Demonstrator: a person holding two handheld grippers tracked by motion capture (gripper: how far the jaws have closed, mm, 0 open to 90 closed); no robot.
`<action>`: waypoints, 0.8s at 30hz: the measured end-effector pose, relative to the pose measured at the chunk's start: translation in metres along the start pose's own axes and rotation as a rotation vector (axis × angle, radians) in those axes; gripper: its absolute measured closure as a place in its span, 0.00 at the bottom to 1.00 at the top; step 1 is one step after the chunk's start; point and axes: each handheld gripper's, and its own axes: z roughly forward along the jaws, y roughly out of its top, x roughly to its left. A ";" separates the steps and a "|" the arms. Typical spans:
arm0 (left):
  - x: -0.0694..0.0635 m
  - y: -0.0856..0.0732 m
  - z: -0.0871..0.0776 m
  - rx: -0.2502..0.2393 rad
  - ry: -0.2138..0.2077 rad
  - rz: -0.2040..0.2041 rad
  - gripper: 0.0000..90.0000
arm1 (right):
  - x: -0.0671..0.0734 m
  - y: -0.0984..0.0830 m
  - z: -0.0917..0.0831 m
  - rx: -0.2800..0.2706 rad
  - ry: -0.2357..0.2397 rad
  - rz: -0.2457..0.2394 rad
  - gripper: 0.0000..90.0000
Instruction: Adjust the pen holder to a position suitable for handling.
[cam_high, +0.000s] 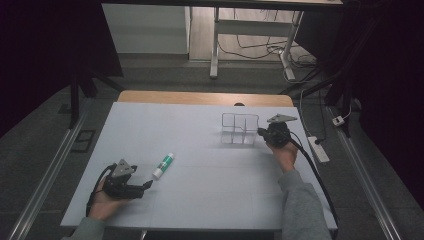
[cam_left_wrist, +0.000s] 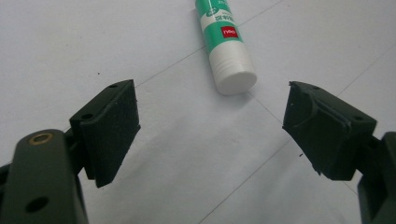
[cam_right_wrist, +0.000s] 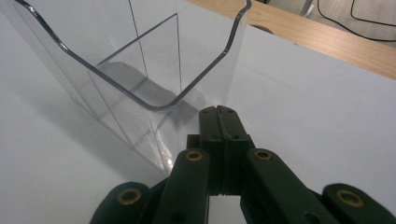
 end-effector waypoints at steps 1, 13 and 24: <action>0.000 0.000 0.000 0.000 0.000 0.000 0.20 | 0.001 0.000 0.000 -0.001 0.003 -0.003 0.99; 0.000 0.000 0.000 0.004 0.000 0.002 0.20 | 0.013 0.007 0.010 0.000 0.019 -0.022 0.99; 0.000 0.000 0.001 0.007 -0.002 0.006 0.20 | 0.027 0.018 0.021 -0.007 0.043 -0.043 0.99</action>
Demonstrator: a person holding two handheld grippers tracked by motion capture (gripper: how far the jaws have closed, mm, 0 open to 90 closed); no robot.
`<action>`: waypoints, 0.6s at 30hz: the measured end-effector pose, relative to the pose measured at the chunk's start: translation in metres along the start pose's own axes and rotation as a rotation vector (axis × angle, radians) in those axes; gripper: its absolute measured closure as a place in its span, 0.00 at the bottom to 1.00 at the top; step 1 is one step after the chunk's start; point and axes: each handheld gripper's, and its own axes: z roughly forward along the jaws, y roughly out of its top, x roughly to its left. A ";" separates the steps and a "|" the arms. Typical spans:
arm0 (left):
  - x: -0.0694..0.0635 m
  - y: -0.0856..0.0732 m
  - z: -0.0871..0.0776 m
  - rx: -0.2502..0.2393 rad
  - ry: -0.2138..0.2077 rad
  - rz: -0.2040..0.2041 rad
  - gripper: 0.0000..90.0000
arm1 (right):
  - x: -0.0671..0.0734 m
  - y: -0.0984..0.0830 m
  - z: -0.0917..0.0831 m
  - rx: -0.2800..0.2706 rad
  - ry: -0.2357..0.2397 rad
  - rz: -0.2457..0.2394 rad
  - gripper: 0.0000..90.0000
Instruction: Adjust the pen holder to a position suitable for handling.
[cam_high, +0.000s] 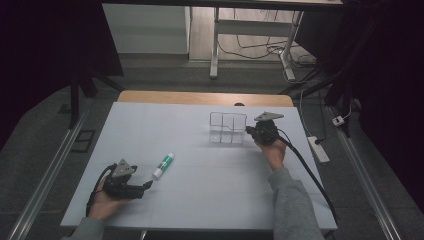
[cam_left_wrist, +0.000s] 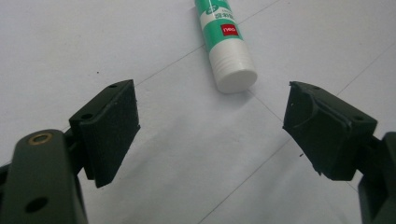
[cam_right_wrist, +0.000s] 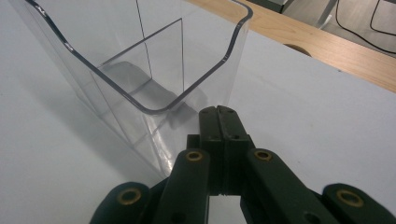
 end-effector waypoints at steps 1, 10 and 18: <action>0.000 0.000 0.000 0.001 -0.001 0.000 0.20 | 0.001 0.001 0.001 0.001 0.000 0.004 0.99; 0.001 0.000 0.000 0.002 0.000 -0.001 0.20 | 0.008 0.006 0.008 -0.003 0.009 -0.001 0.99; 0.001 -0.001 0.001 0.007 -0.003 0.001 0.20 | 0.011 0.007 0.014 -0.010 0.016 0.018 0.99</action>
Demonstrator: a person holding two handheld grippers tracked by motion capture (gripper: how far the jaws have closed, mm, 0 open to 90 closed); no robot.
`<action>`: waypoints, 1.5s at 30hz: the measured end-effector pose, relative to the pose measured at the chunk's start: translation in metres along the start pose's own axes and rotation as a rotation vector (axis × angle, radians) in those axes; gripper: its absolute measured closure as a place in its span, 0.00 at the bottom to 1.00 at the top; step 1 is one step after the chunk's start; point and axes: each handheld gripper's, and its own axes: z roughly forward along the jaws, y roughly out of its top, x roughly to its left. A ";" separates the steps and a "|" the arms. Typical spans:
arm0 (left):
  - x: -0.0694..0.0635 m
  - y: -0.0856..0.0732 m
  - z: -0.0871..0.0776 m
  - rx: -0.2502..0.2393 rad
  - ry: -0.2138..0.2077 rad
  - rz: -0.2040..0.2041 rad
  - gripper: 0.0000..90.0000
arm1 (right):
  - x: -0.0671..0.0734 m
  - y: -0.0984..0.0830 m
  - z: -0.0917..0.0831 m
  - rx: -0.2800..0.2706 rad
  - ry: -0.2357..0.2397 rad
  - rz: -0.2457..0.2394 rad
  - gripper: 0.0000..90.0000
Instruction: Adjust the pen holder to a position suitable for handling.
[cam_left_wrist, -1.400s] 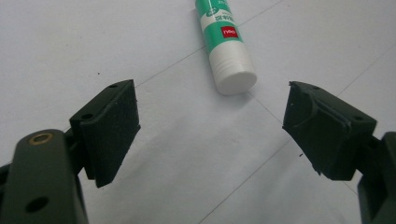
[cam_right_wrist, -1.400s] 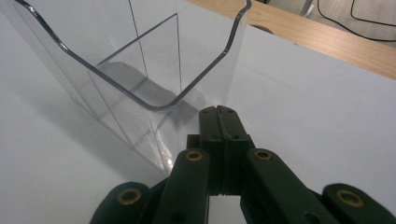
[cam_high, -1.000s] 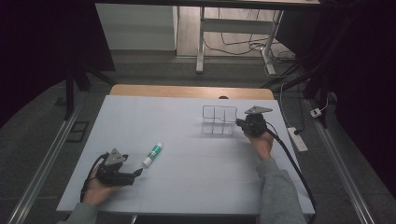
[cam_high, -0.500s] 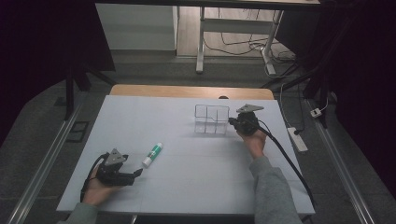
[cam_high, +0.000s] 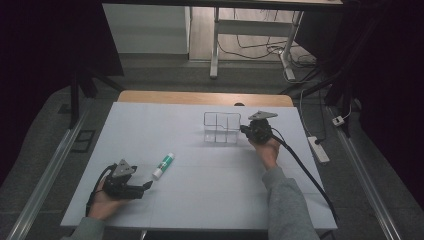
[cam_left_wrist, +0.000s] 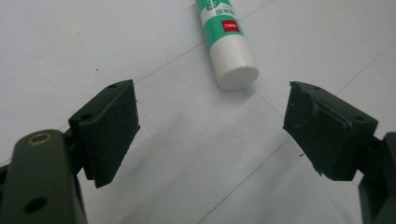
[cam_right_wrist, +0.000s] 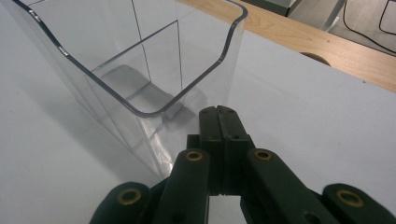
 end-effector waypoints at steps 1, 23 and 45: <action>0.000 0.000 0.000 0.001 0.000 0.001 0.20 | 0.000 0.000 0.001 -0.002 0.002 0.001 0.99; 0.000 0.000 0.002 0.010 -0.003 0.006 0.19 | 0.021 0.010 0.019 -0.002 0.041 -0.009 0.99; 0.001 -0.001 0.002 0.019 0.003 0.005 0.19 | 0.034 0.002 0.002 -0.007 0.041 -0.081 0.99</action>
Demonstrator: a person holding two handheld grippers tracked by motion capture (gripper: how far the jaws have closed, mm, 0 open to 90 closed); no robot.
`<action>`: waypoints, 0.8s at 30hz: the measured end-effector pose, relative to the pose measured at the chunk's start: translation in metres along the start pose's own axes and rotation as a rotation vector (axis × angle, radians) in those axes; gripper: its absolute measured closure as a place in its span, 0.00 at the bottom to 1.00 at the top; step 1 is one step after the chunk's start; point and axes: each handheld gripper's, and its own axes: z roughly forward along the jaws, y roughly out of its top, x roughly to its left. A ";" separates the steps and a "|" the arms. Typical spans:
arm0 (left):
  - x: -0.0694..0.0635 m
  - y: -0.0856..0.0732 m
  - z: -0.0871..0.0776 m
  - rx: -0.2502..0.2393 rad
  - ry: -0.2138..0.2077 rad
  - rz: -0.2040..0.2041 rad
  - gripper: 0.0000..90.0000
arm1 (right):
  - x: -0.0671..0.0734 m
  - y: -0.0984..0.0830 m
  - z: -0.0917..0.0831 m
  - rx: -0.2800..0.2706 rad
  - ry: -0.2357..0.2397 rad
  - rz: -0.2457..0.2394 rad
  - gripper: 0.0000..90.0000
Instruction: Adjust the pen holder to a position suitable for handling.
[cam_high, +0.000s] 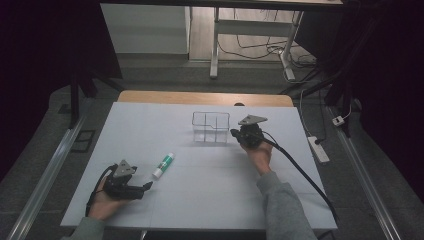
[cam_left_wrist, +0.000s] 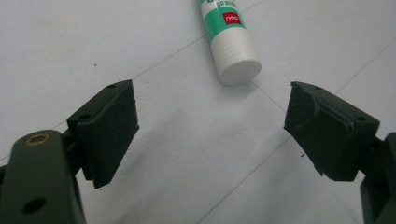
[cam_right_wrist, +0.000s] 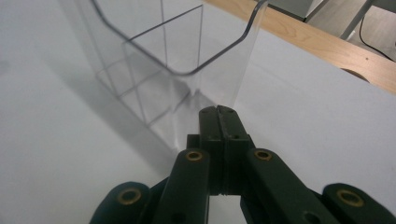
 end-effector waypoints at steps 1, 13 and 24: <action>0.000 0.000 0.000 -0.001 0.001 0.000 0.19 | 0.001 -0.002 -0.004 -0.007 0.001 -0.006 0.99; 0.001 0.000 0.000 -0.009 0.001 -0.006 0.19 | 0.007 -0.030 -0.066 -0.058 0.032 0.012 0.99; 0.000 0.001 -0.002 -0.019 0.004 -0.003 0.19 | 0.014 -0.061 -0.110 -0.098 0.066 0.009 0.74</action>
